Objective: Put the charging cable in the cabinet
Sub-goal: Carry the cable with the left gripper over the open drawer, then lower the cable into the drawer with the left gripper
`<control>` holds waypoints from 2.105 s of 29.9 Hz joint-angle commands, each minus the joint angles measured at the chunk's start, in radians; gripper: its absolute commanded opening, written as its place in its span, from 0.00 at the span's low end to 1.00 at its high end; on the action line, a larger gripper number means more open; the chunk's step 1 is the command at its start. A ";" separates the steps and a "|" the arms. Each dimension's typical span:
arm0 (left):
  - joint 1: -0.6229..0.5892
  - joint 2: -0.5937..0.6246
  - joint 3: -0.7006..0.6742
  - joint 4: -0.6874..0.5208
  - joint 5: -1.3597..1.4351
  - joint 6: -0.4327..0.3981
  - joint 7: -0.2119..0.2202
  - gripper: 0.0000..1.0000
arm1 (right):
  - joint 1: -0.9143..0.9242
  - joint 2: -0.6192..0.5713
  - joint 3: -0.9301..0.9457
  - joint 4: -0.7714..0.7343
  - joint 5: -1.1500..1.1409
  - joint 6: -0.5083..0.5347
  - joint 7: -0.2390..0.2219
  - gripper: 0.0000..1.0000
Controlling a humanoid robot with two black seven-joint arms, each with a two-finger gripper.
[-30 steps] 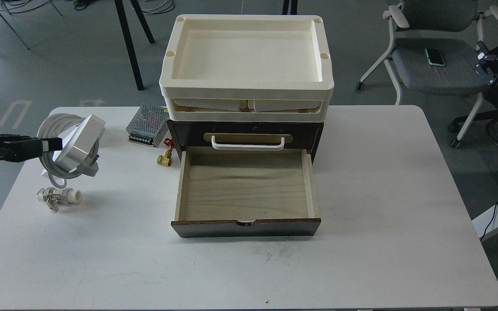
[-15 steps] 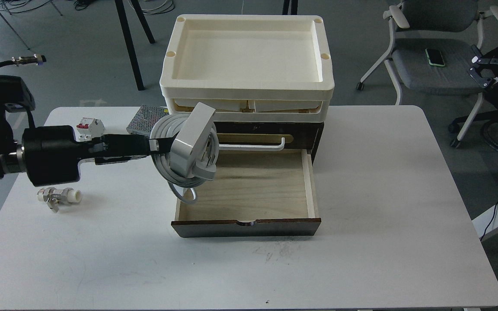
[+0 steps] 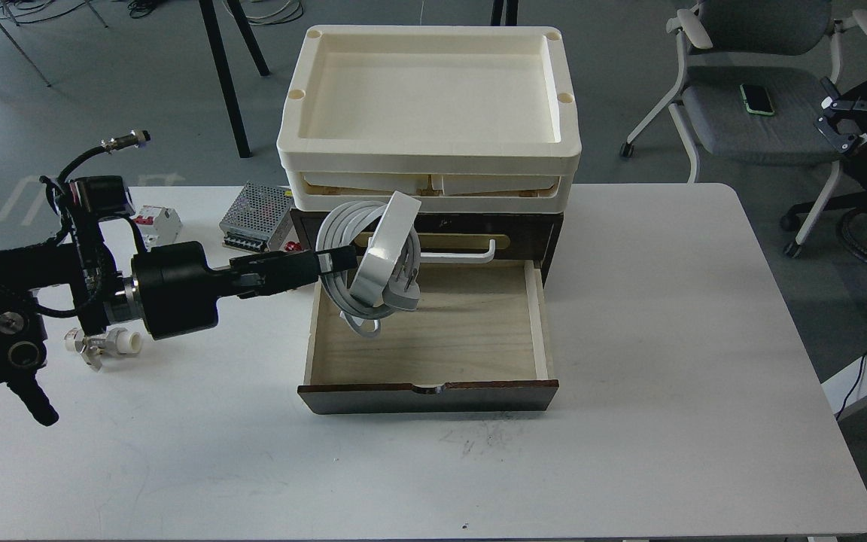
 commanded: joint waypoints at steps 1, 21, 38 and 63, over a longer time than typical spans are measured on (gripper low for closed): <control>0.001 0.001 0.025 0.004 0.045 0.039 0.000 0.00 | 0.000 0.001 -0.003 0.000 0.000 0.000 0.000 1.00; -0.001 -0.160 0.053 0.119 0.079 0.013 0.000 0.00 | -0.011 0.018 -0.002 0.000 0.000 0.000 0.000 1.00; 0.002 -0.344 0.108 0.349 0.117 0.031 0.000 0.00 | -0.019 0.018 0.001 0.000 0.000 0.000 0.000 1.00; 0.005 -0.349 0.131 0.425 0.219 0.103 0.000 0.00 | -0.033 0.018 0.007 0.006 0.002 0.000 0.000 1.00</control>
